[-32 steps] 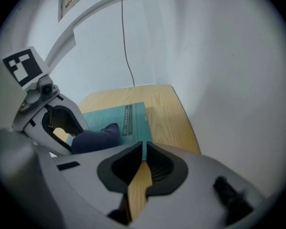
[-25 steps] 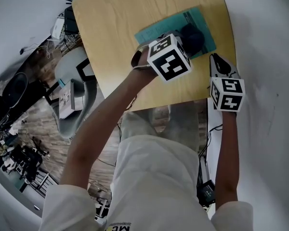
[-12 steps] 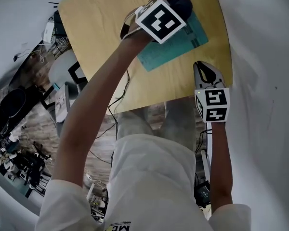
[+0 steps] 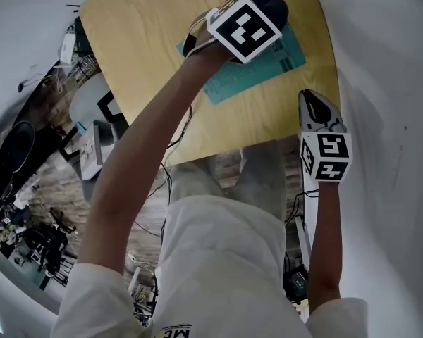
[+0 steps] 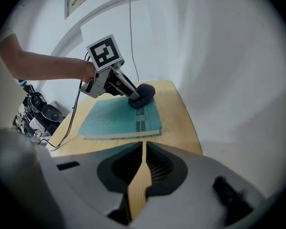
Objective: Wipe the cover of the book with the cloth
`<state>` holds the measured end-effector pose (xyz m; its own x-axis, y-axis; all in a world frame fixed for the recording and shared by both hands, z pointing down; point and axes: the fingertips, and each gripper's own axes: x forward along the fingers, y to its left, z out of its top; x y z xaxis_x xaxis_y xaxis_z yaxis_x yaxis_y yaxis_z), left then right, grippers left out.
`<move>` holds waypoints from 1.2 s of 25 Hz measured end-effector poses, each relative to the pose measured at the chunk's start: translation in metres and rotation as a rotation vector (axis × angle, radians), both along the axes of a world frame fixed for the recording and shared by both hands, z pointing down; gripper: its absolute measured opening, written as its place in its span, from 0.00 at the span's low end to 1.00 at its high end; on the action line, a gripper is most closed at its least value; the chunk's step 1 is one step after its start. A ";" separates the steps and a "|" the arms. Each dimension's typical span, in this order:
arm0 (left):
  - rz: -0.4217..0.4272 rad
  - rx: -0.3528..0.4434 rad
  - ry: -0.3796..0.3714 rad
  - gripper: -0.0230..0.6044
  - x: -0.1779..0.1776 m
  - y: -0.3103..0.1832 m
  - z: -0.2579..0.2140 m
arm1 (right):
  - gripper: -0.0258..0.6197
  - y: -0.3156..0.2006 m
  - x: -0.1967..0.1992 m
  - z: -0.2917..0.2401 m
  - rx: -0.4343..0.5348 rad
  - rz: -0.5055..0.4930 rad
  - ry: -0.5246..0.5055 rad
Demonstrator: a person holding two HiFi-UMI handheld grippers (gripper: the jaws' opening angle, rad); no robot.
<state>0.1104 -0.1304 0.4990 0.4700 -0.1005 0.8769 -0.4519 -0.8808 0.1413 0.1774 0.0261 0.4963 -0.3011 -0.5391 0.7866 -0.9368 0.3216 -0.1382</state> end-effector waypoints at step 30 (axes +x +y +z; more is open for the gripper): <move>0.114 -0.040 0.015 0.26 0.019 0.039 0.003 | 0.10 -0.032 -0.039 0.031 -0.013 -0.058 -0.007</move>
<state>0.1294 -0.0911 0.5020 0.4891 -0.0109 0.8722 -0.3472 -0.9197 0.1832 0.1382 -0.0060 0.5273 -0.3374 -0.5102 0.7911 -0.9155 0.3736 -0.1496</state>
